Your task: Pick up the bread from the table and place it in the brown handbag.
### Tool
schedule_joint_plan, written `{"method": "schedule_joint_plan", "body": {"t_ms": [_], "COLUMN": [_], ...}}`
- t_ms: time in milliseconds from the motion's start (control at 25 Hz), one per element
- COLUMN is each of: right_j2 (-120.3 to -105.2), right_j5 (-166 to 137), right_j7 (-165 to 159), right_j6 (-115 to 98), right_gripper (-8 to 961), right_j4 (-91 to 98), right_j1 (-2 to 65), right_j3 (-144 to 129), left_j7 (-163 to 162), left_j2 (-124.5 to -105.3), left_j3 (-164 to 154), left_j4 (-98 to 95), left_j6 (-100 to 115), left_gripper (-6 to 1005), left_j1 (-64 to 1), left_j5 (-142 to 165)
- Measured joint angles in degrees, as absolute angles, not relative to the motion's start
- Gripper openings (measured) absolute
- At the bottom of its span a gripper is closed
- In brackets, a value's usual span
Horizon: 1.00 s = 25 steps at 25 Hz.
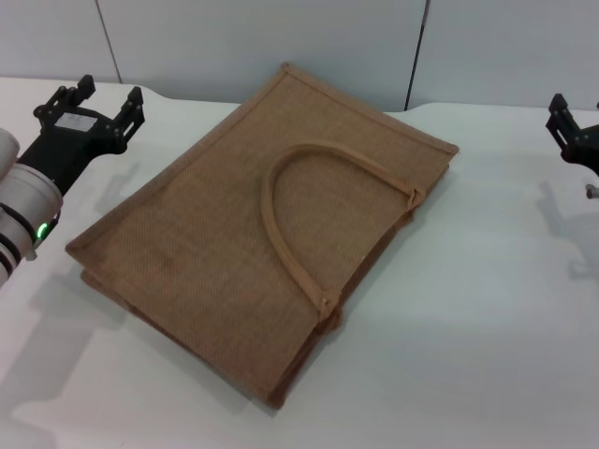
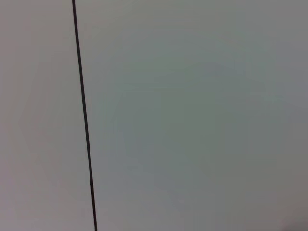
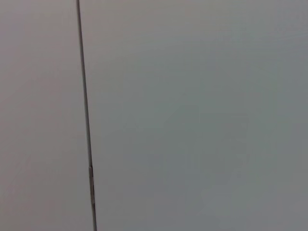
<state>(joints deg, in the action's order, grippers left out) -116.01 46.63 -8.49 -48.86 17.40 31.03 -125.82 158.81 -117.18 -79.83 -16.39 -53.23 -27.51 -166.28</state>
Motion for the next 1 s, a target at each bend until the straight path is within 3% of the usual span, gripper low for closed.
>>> {"method": "schedule_joint_plan", "body": {"t_ms": [1000], "right_j2": [-115.92], "right_j5": [46.76], "right_j7": [-8.62], "right_j6": [-48.56], "right_gripper": [669], "right_j4": [17.4], "right_j1": [31.38], "right_j3": [-125.77], "left_j7": [158.81], "left_j2": [-117.25], "left_j3": [-78.57], "left_j4": [-15.36], "left_j6": [-53.26], "left_gripper": [678], "left_j1": [-28.31], "left_j5": [-166.28]}}
